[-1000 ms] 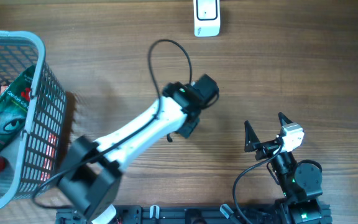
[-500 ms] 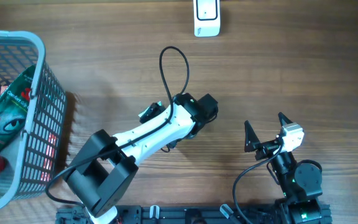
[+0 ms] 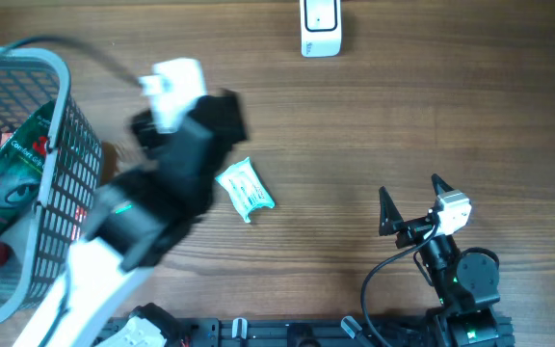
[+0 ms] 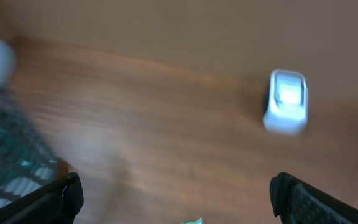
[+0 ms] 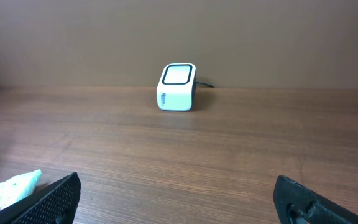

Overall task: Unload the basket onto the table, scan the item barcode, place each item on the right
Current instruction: 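Grasp the ZAPPY wipes pack with left gripper, place it on table, then reach left gripper into basket and grasp the orange-yellow bottle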

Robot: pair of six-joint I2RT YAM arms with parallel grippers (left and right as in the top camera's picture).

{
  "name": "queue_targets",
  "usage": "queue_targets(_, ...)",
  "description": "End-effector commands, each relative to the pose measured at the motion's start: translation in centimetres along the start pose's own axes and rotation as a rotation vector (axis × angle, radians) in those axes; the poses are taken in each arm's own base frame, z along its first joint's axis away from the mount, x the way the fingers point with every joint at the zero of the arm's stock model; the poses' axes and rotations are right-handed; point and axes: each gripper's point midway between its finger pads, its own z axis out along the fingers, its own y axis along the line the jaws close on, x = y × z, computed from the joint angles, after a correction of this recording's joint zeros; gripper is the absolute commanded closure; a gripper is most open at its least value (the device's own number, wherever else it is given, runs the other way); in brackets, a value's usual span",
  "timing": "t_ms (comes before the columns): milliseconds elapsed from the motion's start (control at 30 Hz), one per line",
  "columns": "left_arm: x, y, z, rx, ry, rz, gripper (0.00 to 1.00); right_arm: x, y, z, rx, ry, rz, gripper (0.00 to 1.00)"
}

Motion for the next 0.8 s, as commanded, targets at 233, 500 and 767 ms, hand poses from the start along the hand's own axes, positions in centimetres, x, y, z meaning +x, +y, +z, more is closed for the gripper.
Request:
queue_targets(233, -5.2, 21.5, -3.7, -0.531, -0.225, -0.49, 0.0, 0.0, 0.2, 0.0, -0.011, -0.001, 0.016, 0.0)
queue_targets(500, -0.2, 32.4, -0.8, -0.69, -0.043, -0.851, 0.0, 0.0, 0.2, 0.0, -0.011, -0.001, 0.016, 0.0)
queue_targets(767, 8.3, 42.4, -2.3, -1.025, 0.096, -1.191, 0.0, 0.0, 0.2, 0.0, -0.011, -0.001, 0.016, 0.0)
